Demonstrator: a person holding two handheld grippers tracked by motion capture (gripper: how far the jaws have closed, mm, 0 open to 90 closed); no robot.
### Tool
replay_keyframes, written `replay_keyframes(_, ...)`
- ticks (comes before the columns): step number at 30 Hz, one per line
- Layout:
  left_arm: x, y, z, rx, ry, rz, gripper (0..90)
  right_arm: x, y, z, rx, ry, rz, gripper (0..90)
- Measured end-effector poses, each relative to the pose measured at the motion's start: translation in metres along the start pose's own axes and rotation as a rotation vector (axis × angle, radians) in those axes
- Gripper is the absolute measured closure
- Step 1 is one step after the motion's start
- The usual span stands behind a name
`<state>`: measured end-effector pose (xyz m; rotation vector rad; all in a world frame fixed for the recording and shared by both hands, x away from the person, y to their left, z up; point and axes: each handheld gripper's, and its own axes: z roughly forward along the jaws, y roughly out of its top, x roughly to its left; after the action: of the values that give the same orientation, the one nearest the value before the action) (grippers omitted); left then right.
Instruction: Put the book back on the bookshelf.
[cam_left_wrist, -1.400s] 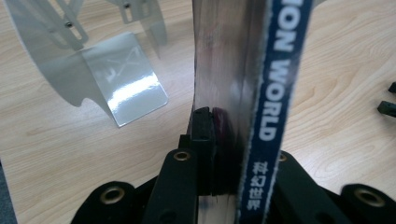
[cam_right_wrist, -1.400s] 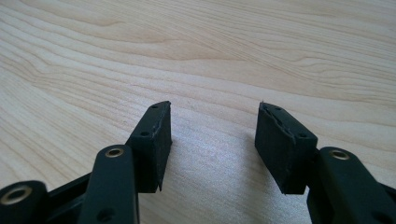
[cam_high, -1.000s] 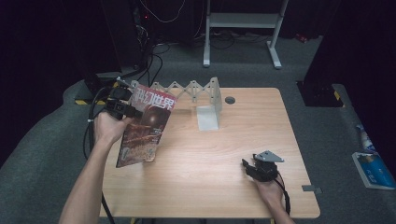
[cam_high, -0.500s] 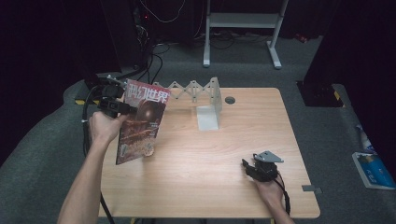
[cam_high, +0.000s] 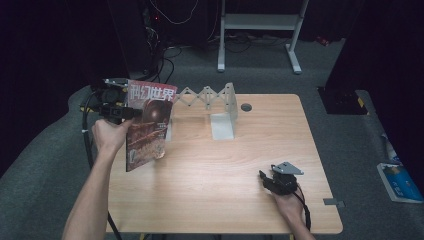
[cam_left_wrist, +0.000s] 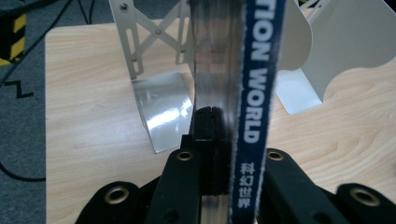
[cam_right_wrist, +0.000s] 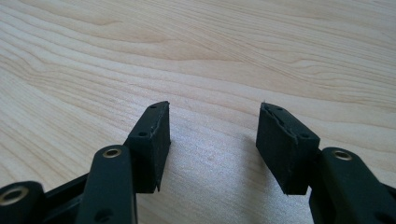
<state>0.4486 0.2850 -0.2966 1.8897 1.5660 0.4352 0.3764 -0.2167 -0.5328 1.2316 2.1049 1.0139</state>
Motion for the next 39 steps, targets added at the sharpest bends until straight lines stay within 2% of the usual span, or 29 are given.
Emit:
replay_keyframes(6,0.004,-0.002,0.000,-0.049,0.013,-0.035,83.9,0.000,0.000,0.000,-0.001,0.004,0.008,44.7)
replay_keyframes(10,0.008,-0.004,0.002,-0.085,0.034,-0.045,83.9,0.000,0.000,0.000,-0.001,0.005,0.008,44.7)
replay_keyframes(19,0.013,-0.013,0.014,-0.177,0.056,-0.091,84.0,-0.001,0.000,0.000,-0.002,0.004,0.011,44.7)
replay_keyframes(31,0.014,-0.017,0.036,-0.227,0.058,-0.118,84.0,-0.001,-0.001,0.000,-0.003,0.006,0.009,44.7)
replay_keyframes(39,0.011,-0.016,0.046,-0.279,0.060,-0.133,84.0,0.000,-0.001,0.000,-0.003,0.004,0.011,44.7)
